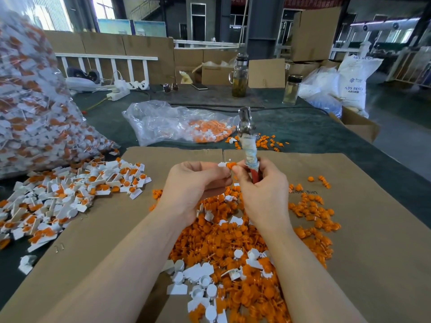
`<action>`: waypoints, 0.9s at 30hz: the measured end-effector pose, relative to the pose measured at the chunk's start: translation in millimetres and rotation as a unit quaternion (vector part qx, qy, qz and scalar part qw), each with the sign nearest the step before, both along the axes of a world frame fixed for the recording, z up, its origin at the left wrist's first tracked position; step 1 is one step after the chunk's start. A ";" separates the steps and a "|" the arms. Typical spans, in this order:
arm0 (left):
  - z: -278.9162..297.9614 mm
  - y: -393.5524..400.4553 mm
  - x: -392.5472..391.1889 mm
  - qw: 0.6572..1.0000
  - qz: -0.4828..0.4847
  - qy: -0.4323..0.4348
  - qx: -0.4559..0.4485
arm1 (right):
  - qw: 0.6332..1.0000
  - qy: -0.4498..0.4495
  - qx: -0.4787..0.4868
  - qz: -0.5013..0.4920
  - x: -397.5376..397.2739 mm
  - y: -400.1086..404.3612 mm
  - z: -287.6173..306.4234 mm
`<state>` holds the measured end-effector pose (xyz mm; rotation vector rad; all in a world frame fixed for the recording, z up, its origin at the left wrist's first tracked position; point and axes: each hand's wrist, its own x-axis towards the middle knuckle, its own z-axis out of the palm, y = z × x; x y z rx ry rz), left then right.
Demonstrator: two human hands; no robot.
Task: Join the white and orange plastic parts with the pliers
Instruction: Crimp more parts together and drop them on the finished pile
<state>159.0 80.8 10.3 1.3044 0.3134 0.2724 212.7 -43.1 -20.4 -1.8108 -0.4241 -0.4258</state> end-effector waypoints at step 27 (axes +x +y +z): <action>-3.7 -10.2 0.4 0.961 0.099 -0.051 0.252 | 0.999 -0.030 -0.023 -0.030 -3.2 1.3 2.7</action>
